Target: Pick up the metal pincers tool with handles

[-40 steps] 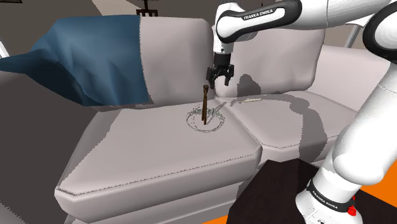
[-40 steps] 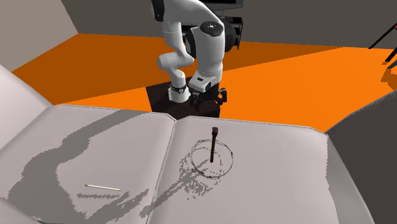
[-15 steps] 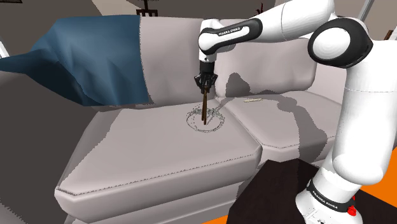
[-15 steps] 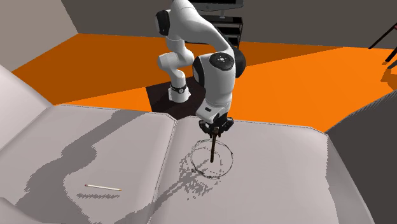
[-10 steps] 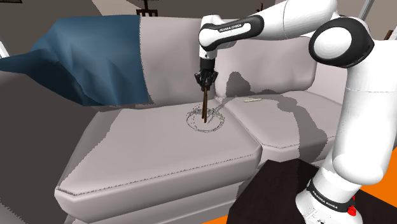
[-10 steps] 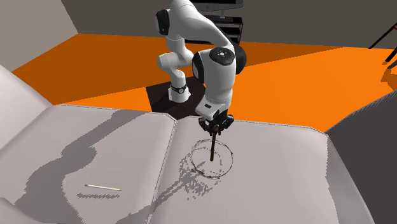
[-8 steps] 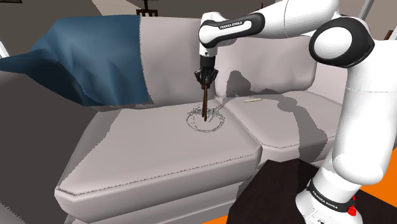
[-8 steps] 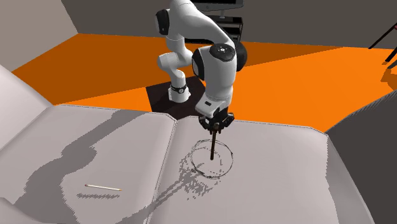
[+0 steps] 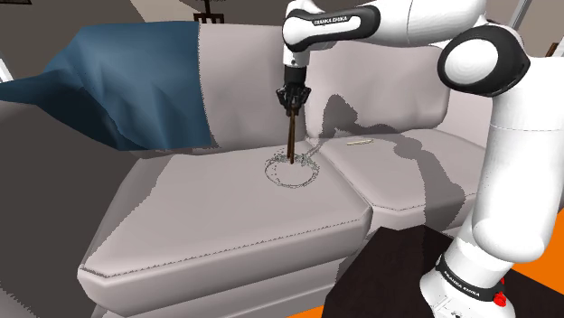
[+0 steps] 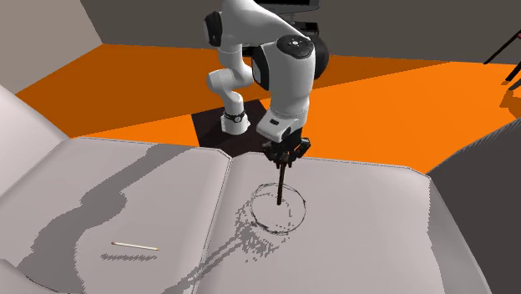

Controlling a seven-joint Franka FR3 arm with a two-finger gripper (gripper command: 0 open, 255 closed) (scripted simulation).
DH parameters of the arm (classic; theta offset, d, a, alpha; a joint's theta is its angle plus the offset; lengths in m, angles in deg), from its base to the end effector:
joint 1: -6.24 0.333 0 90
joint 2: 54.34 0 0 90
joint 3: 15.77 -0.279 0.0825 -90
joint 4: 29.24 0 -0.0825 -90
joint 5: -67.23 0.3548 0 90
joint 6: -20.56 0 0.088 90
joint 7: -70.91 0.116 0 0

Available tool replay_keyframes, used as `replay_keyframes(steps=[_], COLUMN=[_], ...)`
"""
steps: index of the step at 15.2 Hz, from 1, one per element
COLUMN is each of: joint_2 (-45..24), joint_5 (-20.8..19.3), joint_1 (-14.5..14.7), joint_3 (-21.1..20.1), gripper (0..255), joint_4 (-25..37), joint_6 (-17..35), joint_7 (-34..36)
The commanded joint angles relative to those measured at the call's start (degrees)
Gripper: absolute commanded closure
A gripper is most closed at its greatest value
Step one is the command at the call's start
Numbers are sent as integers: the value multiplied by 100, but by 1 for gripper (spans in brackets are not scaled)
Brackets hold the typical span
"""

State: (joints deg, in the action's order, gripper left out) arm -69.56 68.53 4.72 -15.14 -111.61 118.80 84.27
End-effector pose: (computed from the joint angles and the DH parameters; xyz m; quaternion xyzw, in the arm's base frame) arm 0.6044 -0.0197 0.5005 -0.9906 0.1363 -0.0047 0.0103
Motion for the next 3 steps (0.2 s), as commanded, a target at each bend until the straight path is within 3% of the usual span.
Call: replay_keyframes(steps=[1, 3], joint_2=[-1, -2], joint_5=[0, 0], joint_1=[-2, -2], joint_3=[1, 1], gripper=[255, 255], joint_4=[163, 177], joint_6=[-163, -176], joint_7=[0, 1])
